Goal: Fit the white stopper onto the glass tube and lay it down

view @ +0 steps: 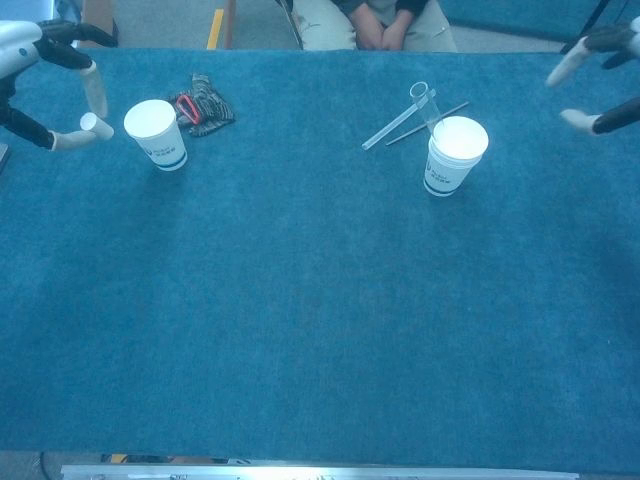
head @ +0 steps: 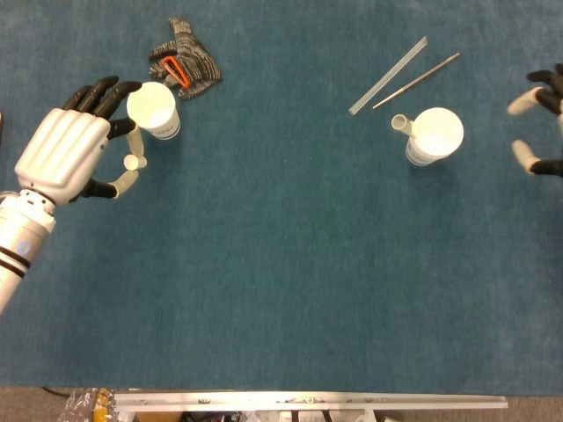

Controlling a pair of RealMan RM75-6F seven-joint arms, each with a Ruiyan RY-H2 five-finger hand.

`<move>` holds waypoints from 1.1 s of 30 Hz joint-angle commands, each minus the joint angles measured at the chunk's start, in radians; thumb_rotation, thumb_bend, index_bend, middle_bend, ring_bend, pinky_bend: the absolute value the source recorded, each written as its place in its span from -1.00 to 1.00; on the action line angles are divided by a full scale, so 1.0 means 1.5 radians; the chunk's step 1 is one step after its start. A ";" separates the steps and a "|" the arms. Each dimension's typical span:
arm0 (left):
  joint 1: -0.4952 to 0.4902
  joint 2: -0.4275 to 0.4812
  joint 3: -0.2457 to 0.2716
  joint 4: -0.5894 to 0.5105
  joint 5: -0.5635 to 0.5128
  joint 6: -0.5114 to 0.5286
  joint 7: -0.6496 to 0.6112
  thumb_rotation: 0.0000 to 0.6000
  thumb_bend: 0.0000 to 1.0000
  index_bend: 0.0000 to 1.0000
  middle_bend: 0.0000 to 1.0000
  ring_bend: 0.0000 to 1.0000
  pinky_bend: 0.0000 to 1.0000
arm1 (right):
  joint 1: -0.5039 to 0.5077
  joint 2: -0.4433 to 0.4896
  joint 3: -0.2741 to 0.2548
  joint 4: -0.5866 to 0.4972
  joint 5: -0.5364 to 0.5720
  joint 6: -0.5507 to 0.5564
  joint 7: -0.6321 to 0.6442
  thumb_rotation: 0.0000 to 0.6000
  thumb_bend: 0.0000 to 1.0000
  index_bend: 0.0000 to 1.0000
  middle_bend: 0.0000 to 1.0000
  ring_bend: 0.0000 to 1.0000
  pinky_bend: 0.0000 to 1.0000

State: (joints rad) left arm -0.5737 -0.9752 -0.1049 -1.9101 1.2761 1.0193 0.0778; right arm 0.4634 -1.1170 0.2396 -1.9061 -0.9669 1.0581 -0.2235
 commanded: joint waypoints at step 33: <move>0.012 0.015 0.006 0.030 0.038 -0.018 -0.050 1.00 -0.36 0.07 -0.86 -1.00 -1.00 | 0.126 -0.206 -0.001 0.098 0.111 0.015 -0.102 1.00 -0.42 -0.12 -0.62 -0.93 -0.64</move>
State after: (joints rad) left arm -0.5561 -0.9533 -0.0956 -1.8647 1.3329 0.9929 0.0025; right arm 0.6511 -1.4246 0.2379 -1.7593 -0.8014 1.0808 -0.3772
